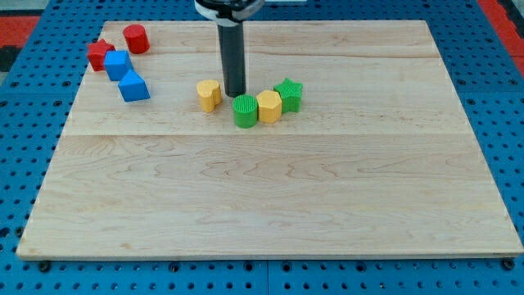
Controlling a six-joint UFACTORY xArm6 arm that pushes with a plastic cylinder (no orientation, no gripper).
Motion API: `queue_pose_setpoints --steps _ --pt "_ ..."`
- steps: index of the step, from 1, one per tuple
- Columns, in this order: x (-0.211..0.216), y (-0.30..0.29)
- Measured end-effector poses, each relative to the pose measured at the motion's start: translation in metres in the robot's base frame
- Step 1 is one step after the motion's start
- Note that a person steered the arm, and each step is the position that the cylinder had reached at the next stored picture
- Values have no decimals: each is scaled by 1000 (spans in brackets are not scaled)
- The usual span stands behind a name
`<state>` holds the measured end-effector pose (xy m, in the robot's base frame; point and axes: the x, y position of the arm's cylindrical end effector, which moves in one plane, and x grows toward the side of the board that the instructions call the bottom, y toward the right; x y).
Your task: Nudge the yellow heart to the top left side of the yellow hexagon
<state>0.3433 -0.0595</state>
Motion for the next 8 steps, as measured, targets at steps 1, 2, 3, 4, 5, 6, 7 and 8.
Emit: queue_pose_setpoints --steps 1,2,3,4,5,6,7,8 --pt "-40 -39" --pt "-16 -67" --pt "4 -95" --pt "47 -13" --pt "62 19" --pt "46 -38" --pt "100 -17" --pt "150 1"
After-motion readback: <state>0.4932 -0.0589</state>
